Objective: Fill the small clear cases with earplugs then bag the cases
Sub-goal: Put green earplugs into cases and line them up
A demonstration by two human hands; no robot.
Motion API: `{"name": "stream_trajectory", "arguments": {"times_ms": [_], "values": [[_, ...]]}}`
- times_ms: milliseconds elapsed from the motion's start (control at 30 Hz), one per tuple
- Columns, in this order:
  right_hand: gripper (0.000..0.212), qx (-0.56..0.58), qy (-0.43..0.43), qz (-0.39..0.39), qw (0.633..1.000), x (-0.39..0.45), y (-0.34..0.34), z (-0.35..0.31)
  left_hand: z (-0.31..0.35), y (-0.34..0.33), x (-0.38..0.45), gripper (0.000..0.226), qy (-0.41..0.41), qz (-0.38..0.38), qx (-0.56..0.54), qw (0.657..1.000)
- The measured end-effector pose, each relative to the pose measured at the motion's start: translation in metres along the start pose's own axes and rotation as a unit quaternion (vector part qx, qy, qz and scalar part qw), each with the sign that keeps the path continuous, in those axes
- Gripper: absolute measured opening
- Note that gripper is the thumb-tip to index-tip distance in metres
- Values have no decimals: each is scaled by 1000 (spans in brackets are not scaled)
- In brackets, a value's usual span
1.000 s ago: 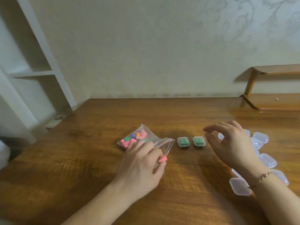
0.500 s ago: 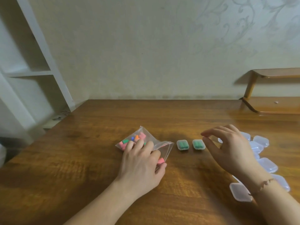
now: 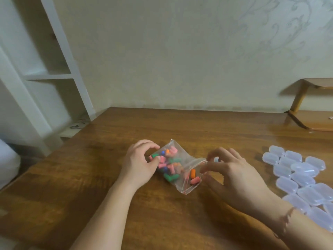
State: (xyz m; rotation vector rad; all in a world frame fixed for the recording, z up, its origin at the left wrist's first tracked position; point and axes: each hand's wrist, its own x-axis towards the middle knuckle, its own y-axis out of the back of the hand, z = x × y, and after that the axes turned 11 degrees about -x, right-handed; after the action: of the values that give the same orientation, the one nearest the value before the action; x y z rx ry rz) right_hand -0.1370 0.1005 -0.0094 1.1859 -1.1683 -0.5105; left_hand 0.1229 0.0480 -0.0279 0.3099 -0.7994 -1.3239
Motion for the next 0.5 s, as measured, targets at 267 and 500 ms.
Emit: {"name": "stream_trajectory", "arguments": {"times_ms": [267,500], "values": [[38,-64,27,-148,986,-35,48,64,4,-12,-8,15,-65,31,-40,997],[68,-33,34,-259,965,-86,53,110,34,-25,-25,22,-252,27,-103,962]]}}
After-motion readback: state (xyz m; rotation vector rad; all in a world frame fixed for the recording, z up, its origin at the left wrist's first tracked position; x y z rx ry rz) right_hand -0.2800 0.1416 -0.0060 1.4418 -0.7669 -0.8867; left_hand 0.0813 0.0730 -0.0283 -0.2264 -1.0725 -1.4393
